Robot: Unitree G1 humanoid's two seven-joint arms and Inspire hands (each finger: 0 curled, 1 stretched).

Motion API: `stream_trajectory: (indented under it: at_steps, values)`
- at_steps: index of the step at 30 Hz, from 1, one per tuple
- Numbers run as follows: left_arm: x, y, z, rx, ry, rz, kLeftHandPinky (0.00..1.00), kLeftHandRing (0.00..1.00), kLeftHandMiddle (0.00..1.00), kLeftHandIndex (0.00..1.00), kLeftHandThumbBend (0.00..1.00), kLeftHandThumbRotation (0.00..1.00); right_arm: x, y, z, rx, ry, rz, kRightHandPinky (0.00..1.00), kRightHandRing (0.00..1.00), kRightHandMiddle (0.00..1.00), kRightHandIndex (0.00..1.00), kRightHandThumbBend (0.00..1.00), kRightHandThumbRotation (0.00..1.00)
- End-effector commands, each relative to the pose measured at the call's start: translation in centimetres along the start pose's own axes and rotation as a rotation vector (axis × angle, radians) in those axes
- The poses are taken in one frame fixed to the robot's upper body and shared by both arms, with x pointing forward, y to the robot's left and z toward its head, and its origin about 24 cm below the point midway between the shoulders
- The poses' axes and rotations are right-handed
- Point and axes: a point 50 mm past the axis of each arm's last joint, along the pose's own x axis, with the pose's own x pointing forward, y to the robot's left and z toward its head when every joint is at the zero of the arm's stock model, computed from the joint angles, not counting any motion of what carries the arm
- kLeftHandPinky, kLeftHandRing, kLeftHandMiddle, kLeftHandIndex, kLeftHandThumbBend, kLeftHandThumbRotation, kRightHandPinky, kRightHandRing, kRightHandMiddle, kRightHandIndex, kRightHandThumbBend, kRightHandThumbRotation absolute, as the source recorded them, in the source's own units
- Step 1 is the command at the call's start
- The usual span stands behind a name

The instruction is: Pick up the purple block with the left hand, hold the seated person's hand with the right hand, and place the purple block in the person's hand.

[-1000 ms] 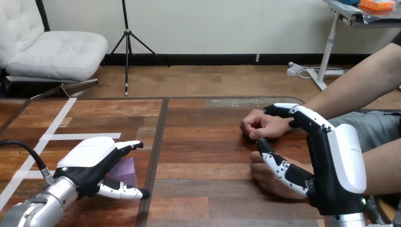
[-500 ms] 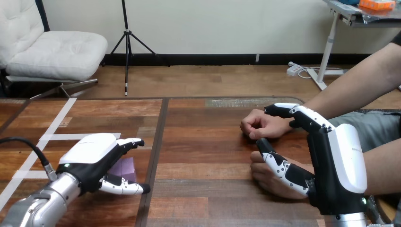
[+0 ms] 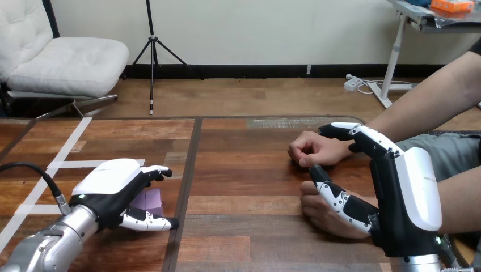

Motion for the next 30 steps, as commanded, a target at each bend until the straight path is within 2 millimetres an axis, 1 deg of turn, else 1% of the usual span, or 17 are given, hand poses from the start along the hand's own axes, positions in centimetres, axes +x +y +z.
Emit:
stream_trajectory:
  at_steps: [1,9,19,30]
  values:
    - [1.3,1.9,0.4,0.029,-0.015,0.066,0.63,0.78,0.83,0.85,0.68,0.49,1.1,-1.0,0.8,-0.016,-0.067,-0.040,0.62,0.70,0.69,0.66,0.47,0.00]
    - [1.6,1.5,0.2,0.046,0.004,0.056,0.64,0.79,0.84,0.85,0.68,0.50,1.1,-1.1,0.8,-0.021,-0.066,-0.038,0.62,0.70,0.68,0.66,0.46,0.00]
    - [1.9,1.1,-0.1,0.049,0.024,0.051,0.61,0.77,0.84,0.85,0.68,0.49,1.1,-1.3,0.8,-0.024,-0.060,-0.035,0.62,0.70,0.69,0.67,0.46,0.00]
    - [2.2,0.7,-0.4,0.049,0.047,0.029,0.62,0.79,0.84,0.87,0.69,0.50,1.0,-1.4,0.7,-0.028,-0.054,-0.023,0.63,0.71,0.69,0.67,0.46,0.00]
